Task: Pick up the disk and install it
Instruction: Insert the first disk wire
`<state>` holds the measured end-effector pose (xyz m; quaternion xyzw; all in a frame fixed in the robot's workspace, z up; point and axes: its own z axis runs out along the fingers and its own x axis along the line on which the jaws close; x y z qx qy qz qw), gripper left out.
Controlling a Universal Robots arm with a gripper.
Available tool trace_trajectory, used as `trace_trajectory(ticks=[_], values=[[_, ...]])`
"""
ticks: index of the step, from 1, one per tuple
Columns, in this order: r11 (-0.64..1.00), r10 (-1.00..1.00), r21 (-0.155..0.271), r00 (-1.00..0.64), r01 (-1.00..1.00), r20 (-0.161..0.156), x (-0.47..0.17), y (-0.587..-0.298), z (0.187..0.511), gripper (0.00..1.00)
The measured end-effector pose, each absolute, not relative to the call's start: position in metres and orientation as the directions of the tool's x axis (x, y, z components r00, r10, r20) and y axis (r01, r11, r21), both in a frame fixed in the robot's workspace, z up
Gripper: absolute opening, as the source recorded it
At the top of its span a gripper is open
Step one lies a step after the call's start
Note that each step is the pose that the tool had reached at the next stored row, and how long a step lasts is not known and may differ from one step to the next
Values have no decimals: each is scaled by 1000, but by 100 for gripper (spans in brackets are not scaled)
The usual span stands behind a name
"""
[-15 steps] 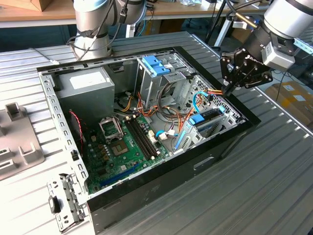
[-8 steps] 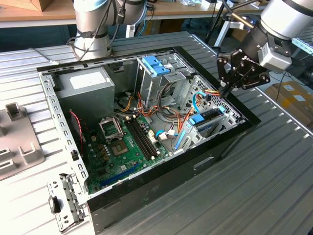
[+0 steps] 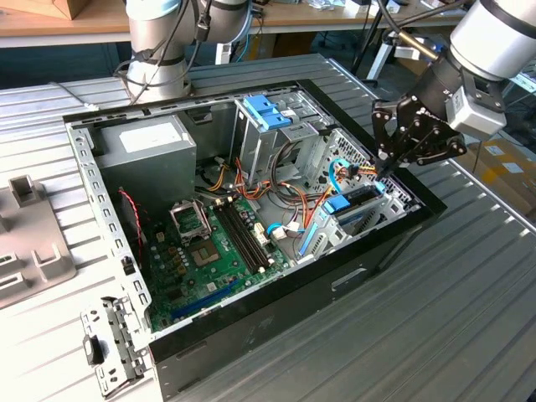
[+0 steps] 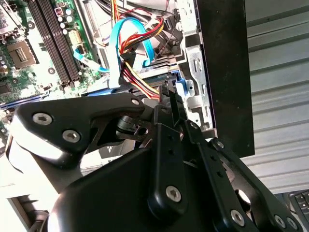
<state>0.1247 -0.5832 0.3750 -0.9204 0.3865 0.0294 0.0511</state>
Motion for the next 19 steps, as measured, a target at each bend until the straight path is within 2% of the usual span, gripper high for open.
trace_trajectory(ticks=[19], values=[[-651, -750, -71, 655, -756, -94, 123, -591, 369, 17]])
